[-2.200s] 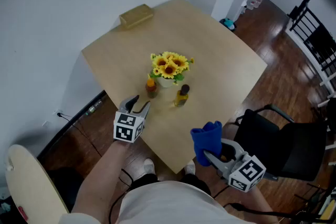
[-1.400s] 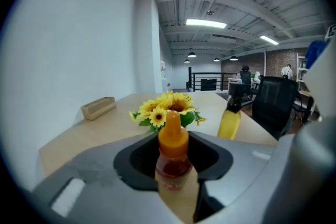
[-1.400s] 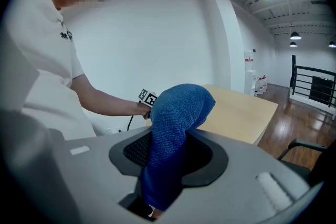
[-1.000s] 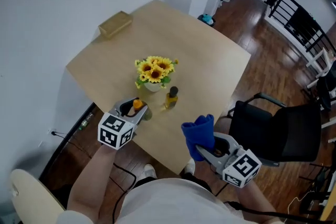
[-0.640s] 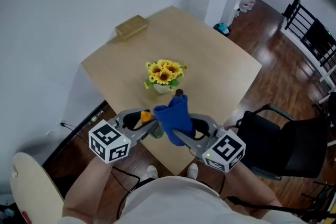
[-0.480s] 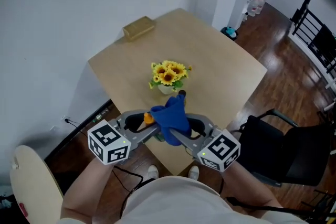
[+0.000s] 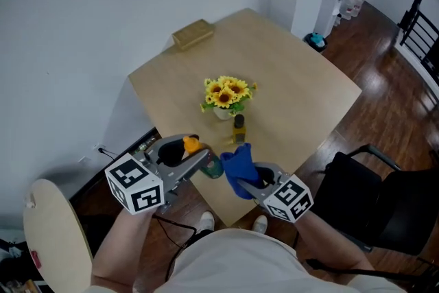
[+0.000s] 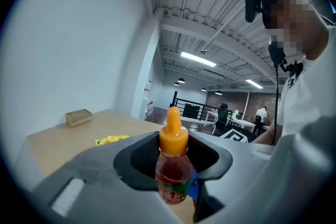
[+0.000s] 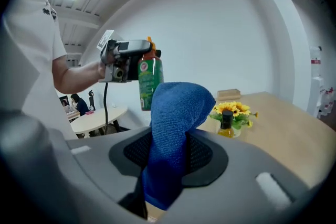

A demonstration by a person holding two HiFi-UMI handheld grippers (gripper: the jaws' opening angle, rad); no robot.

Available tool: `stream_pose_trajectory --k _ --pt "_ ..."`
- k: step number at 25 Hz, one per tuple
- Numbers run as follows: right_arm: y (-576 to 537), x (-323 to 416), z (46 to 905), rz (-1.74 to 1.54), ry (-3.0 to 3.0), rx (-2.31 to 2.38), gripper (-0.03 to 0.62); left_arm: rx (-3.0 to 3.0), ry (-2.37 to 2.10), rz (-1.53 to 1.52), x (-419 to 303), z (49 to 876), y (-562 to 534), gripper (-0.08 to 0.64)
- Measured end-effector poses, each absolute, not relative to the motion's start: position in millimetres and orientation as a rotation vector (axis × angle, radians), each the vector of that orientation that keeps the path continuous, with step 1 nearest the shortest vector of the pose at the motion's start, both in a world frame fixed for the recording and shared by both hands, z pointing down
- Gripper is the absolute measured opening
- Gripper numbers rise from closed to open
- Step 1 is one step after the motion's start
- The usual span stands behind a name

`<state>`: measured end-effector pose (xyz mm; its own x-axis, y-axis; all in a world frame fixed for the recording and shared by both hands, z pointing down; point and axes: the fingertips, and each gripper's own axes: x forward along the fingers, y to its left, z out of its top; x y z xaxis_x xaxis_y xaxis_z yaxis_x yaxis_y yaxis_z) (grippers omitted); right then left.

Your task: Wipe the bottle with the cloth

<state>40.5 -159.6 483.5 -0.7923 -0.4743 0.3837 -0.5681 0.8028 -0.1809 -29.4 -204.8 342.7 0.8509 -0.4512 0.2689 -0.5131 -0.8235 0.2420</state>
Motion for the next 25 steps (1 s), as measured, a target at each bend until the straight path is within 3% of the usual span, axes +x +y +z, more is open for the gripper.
stream_pose_trajectory --k 4,11,25 --pt "-152.9 51.4 455.7 0.396 -2.758 0.805 0.155 2.699 -0.821 0.280 -29.4 341.1 -215.1 0.161" --pt "-126.8 22.6 365.2 0.054 -2.887 0.645 0.155 2.643 -0.902 0.288 -22.8 352.9 -215.7 0.161" --pt "-124.7 37.5 488.4 0.303 -2.684 0.693 0.155 2.638 -0.952 0.229 -35.0 336.4 -212.3 0.161"
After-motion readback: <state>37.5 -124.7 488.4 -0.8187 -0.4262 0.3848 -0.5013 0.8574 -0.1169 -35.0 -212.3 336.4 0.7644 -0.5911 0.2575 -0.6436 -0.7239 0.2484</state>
